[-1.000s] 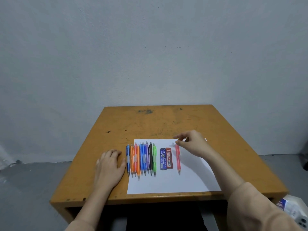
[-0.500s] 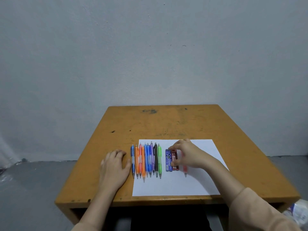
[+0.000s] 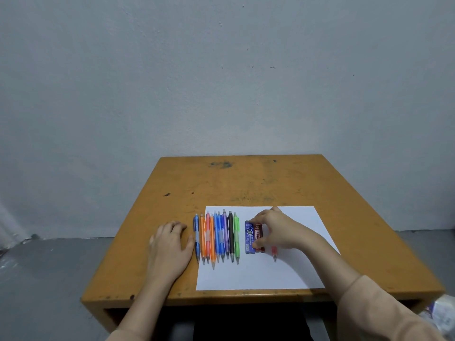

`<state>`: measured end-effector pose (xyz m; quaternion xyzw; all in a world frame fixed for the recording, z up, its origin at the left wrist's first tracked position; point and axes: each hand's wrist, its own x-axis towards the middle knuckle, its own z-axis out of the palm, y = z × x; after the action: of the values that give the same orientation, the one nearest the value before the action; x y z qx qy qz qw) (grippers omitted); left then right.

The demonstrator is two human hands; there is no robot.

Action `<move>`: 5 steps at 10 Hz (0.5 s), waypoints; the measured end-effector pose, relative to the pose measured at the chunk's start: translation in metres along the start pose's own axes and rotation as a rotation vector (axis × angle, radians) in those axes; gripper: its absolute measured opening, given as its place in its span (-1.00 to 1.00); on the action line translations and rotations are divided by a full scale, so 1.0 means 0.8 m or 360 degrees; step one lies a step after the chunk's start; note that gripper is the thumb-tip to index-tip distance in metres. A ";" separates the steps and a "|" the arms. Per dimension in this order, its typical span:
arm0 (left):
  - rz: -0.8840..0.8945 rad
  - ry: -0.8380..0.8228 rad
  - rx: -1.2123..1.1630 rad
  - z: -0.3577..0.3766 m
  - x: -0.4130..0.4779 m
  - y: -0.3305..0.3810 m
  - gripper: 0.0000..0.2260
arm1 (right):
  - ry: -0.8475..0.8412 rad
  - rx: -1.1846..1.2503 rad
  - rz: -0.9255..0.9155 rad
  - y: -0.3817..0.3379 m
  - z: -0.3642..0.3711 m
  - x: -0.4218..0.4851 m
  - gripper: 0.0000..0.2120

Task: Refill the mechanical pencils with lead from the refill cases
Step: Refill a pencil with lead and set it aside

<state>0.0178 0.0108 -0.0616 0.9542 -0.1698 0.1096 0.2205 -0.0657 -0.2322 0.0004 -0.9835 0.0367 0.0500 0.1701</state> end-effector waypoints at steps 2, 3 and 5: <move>-0.0019 -0.0026 -0.0004 0.000 0.000 0.002 -0.61 | -0.0045 -0.0012 -0.0025 -0.008 0.000 0.000 -0.46; -0.0023 -0.0027 -0.0003 -0.001 0.000 0.001 -0.61 | -0.0053 -0.0016 0.0002 -0.009 0.003 0.003 -0.40; -0.0026 -0.0027 -0.0006 -0.002 -0.001 0.002 -0.61 | -0.0031 0.0037 0.0018 -0.014 0.002 0.006 -0.18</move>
<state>0.0167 0.0104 -0.0601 0.9560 -0.1641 0.0995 0.2219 -0.0600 -0.2212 0.0024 -0.9807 0.0412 0.0602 0.1816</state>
